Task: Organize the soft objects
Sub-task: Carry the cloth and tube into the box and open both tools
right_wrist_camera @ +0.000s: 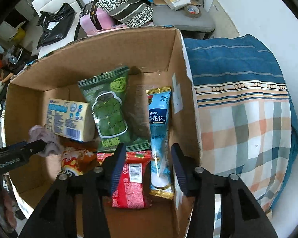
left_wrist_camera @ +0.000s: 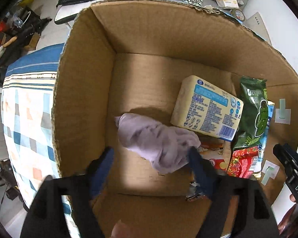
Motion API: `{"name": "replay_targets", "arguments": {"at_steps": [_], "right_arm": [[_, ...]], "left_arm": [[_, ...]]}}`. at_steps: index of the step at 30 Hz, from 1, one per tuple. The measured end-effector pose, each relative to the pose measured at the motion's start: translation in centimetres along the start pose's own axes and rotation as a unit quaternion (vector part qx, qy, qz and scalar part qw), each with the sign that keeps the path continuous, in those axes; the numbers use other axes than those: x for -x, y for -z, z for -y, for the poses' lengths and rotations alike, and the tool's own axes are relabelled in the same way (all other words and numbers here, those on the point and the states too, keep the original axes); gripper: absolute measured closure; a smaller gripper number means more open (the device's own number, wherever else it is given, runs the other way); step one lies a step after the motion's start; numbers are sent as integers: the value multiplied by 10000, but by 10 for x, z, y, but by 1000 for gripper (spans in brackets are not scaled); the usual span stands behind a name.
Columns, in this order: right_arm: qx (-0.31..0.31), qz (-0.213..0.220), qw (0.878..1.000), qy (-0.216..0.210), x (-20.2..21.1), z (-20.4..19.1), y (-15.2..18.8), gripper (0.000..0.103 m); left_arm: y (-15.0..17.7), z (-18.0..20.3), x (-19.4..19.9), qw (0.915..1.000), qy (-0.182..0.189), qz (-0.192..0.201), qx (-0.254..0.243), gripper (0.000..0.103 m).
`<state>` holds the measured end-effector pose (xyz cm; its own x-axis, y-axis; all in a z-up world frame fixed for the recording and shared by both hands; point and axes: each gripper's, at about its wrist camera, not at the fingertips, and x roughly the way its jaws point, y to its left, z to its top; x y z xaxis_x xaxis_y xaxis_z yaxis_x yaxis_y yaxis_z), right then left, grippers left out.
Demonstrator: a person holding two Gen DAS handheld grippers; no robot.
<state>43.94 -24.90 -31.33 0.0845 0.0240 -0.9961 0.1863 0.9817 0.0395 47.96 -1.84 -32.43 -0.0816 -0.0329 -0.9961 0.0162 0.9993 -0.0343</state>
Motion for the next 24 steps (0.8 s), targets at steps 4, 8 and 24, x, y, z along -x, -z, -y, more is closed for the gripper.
{"name": "replay_targets", "arguments": {"at_steps": [4,8,24], "right_arm": [[108,19,9999,17,3,-8,2,41],[223,33,9997,-39,10,-19,8,27],[187,139,9997,5,21,-36,50,2]], "left_arm": [[4,1,8,10000,-26,72,9,9],[16,-3,23,9995,-1,274,132,9],[72,5,77,9902,-395,1341,-68,2]]}}
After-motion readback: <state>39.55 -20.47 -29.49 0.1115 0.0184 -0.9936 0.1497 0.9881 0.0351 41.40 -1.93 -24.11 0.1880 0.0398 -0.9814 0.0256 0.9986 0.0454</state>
